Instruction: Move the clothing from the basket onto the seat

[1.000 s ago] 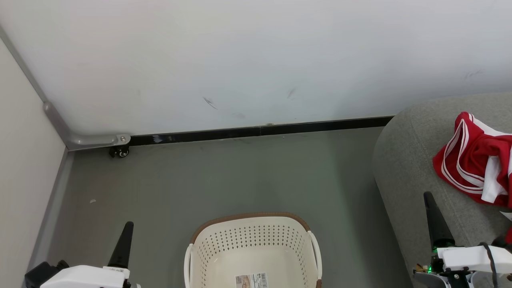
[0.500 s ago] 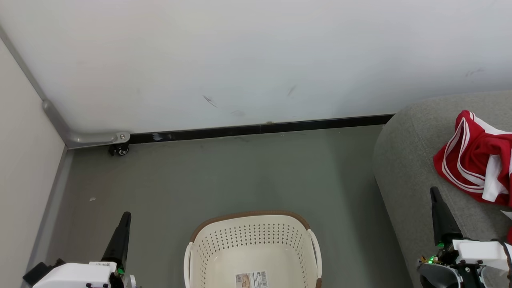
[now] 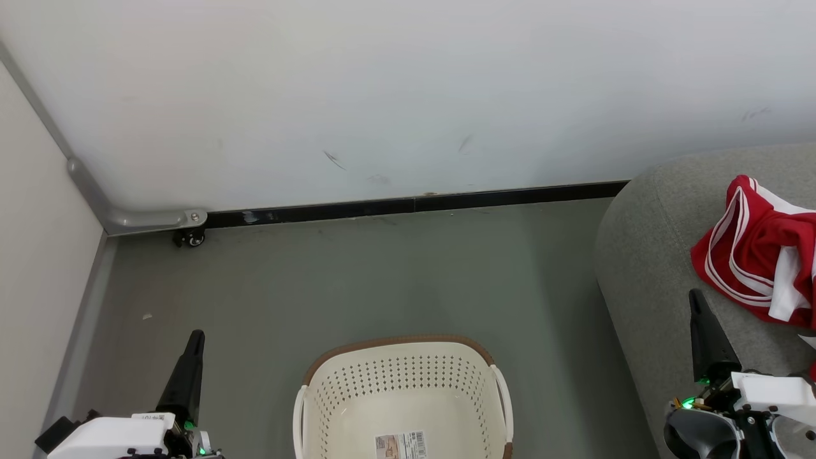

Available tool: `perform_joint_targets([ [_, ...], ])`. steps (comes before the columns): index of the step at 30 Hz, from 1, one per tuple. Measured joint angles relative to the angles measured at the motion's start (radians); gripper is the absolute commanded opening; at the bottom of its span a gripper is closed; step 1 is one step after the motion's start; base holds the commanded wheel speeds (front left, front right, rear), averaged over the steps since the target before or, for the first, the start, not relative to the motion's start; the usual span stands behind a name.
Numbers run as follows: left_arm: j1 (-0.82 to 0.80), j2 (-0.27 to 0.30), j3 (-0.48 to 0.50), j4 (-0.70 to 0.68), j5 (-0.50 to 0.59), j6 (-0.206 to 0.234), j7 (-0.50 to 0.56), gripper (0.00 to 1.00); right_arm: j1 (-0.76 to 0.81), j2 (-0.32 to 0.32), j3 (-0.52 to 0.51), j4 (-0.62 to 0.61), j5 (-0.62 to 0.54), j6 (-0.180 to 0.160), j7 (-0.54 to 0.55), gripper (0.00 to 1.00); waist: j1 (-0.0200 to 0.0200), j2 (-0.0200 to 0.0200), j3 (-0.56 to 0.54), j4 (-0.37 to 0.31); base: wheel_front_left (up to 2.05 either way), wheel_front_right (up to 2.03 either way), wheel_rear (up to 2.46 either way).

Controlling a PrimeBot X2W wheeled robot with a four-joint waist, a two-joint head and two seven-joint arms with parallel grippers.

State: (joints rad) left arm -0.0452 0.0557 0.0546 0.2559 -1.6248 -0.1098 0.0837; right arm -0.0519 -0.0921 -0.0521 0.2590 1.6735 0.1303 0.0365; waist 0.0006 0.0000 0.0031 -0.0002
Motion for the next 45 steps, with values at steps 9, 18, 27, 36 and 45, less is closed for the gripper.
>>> perform_joint_targets([
  [9, 0.000, 0.000, 0.000, 0.004, 0.000, -0.004, 0.004, 0.00, 0.000, 0.000, -0.001, 0.001, 0.000, 0.000, 0.000, 0.00, 0.0000, 0.0000, 0.000, 0.000, 0.00, 0.00, 0.00],
  [18, 0.000, 0.000, 0.001, 0.010, 0.000, -0.005, 0.004, 0.00, 0.000, 0.000, -0.002, 0.003, 0.000, 0.000, 0.000, 0.00, -0.0001, 0.0000, 0.000, 0.000, 0.00, 0.00, 0.00],
  [27, -0.002, 0.000, 0.002, 0.013, 0.000, -0.006, 0.004, 0.00, -0.001, 0.000, -0.003, 0.004, 0.000, 0.000, 0.001, 0.00, -0.0001, 0.0000, 0.000, 0.000, 0.00, 0.00, 0.00],
  [36, -0.002, 0.000, 0.003, 0.016, 0.000, -0.006, 0.004, 0.00, -0.010, 0.000, -0.004, 0.004, 0.000, 0.000, 0.005, 0.00, -0.0002, 0.0000, 0.000, 0.000, 0.00, 0.00, 0.00],
  [45, -0.003, -0.001, 0.003, 0.018, 0.000, -0.006, 0.004, 0.00, -0.010, 0.000, -0.005, 0.004, 0.000, 0.000, 0.005, 0.00, -0.0002, 0.0000, 0.000, 0.000, 0.00, 0.00, 0.00],
])
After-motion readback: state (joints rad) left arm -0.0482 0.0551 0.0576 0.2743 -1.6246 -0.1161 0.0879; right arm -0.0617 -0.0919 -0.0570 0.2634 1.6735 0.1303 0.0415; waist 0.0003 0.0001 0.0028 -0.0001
